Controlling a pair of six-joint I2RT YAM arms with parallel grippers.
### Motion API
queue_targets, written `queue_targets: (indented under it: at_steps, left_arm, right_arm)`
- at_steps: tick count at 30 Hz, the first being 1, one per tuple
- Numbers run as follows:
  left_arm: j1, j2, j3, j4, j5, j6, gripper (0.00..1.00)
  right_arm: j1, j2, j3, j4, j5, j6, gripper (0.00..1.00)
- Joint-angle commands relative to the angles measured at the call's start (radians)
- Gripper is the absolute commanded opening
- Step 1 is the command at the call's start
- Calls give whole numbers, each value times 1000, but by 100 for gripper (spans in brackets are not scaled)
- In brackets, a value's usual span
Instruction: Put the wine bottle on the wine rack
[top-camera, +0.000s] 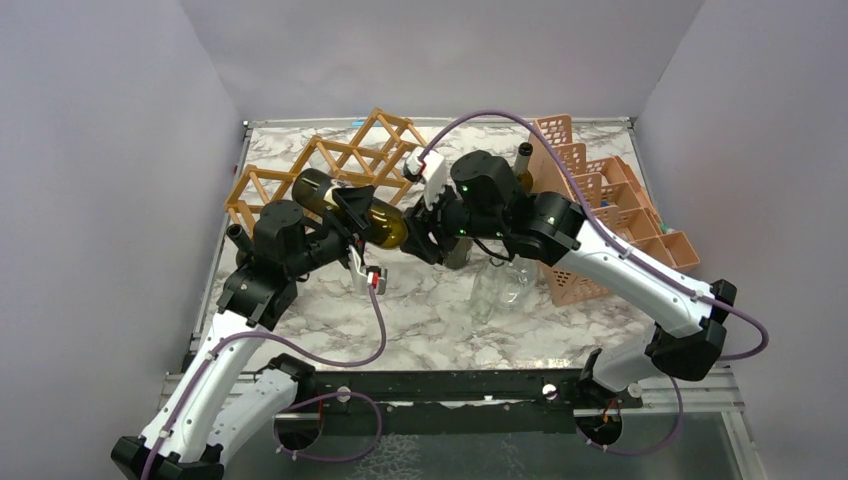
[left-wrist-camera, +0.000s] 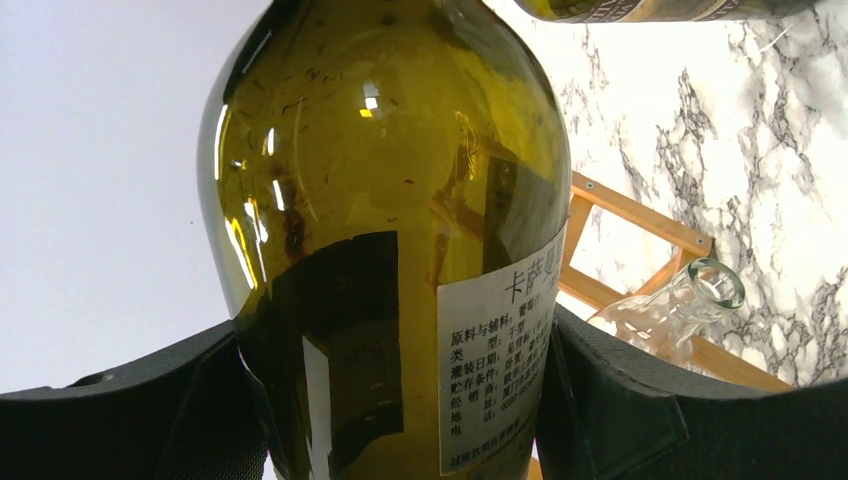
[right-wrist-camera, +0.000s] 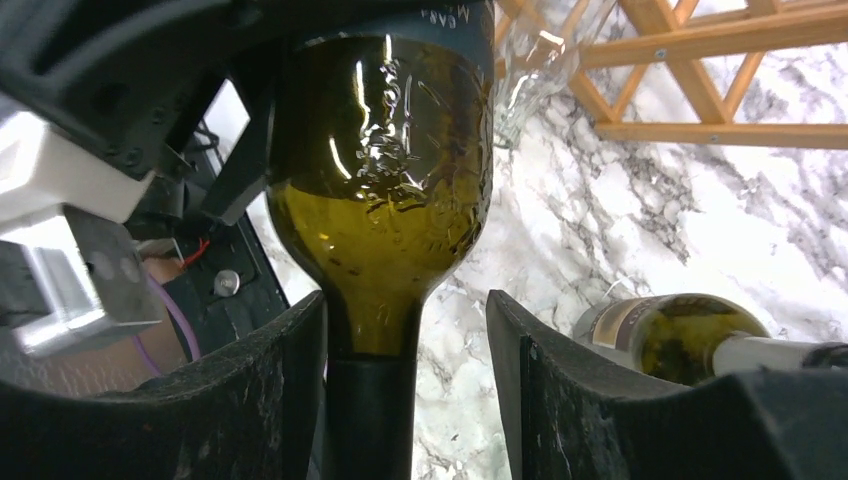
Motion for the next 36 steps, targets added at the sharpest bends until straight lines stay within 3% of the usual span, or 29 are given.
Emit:
queue_targets:
  at_steps: [1,8,12,16,19,20,22,23,24,25,32,36]
  left_arm:
    - [2,-38,17,100,-10,68,0]
    - [1,-35,23,100,7,83,0]
    - [1,-33,28,99,13,83,0]
    - [2,-26,30,98,18,71,0]
    - [1,-22,35,98,24,49,3]
    - [2,-21,34,98,25,45,6]
    - [2,-21,30,99,18,40,18]
    - [2,-20,27,99,13,38,38]
    - [1,-20,23,101,9,38,87]
    - [2,-23,18,104,7,34,98]
    - [2,-36,-10,109,-6,-30,99]
    - [1,-49,-15,111,-11,-148,99]
  right_arm:
    - [2,44,21,-45,-51,-33,60]
    - [1,93,31,-48,-69,-35,57]
    - [1,125,44,-51,-57,-38,50]
    - [2,135,41,-46,-52,-42,32]
    - [1,130,31,-36,-43,-40,11]
    - [2,127,27,-29,-37,-41,4]
    - [2,111,10,-7,-25,-40,1]
    - [2,101,-6,8,-20,-39,1]
    - [2,89,-18,22,-12,-37,1]
    - [1,76,-29,40,1,-37,1]
    - [1,-33,-125,169,137,-5,1]
    - [2,-93,-195,238,223,19,1]
